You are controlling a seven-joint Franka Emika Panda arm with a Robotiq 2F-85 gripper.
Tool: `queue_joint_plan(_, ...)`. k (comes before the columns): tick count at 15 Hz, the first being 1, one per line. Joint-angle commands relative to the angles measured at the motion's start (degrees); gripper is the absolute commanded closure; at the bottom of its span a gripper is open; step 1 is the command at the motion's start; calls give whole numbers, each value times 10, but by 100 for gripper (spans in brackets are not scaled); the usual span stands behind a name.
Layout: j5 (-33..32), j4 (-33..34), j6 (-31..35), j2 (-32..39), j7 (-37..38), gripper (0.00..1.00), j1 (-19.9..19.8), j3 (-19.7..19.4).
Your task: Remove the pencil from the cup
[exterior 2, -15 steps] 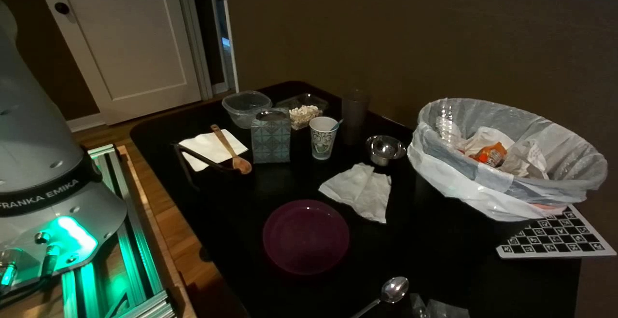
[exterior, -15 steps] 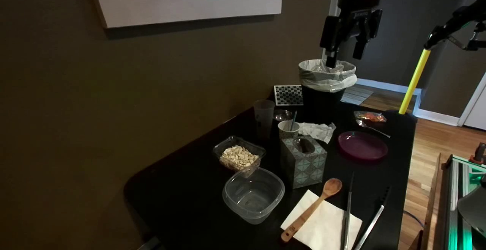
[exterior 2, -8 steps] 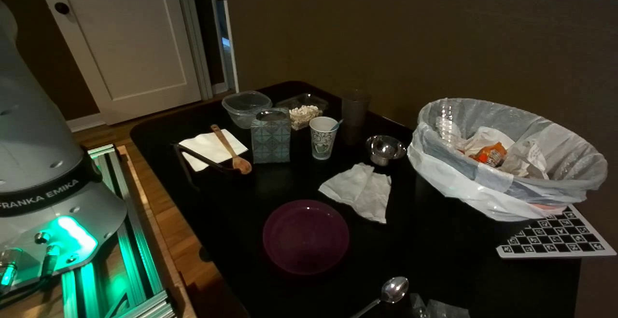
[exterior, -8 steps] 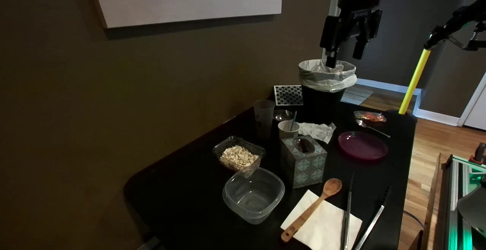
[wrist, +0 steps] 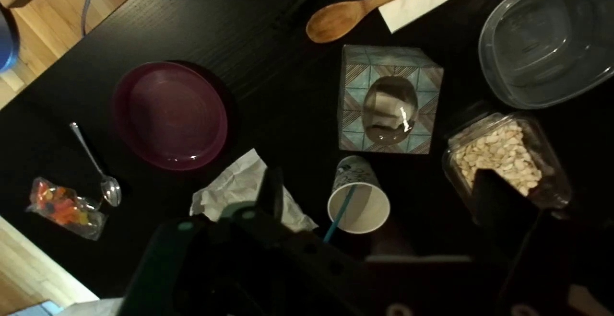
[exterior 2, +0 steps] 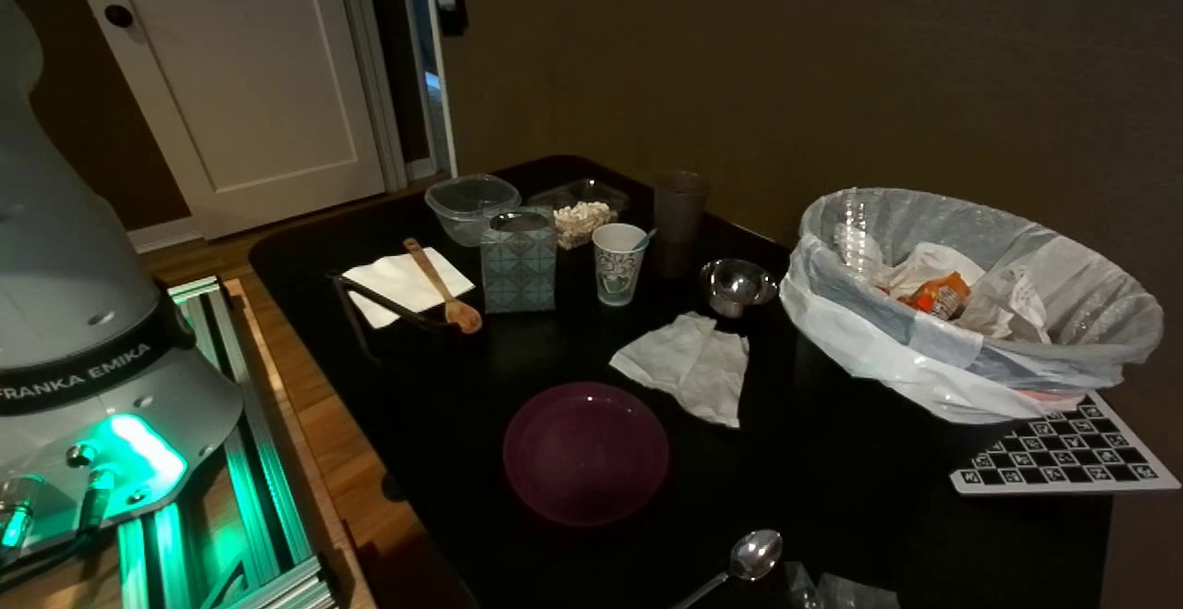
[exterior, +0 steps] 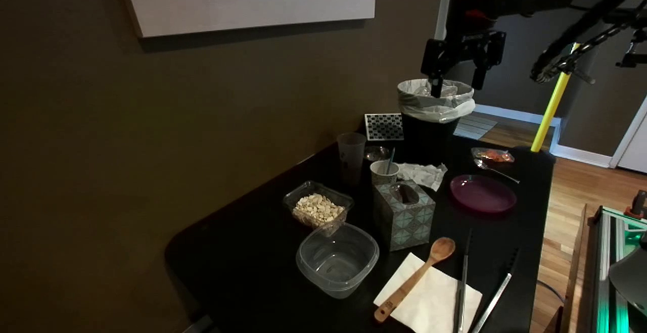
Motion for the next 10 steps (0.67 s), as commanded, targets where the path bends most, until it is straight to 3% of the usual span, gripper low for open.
queue_joint_plan(1, -10, -30, 72, 49, 49, 0, -18, -25)
queue_joint_plan(6, -4, -51, 147, 124, 55, 0, -25, -61)
queue_joint_plan(7, -8, -47, 124, 96, 44, 0, -14, -63)
queue_joint_plan(10, -7, -48, 138, 124, 44, 0, -15, -73)
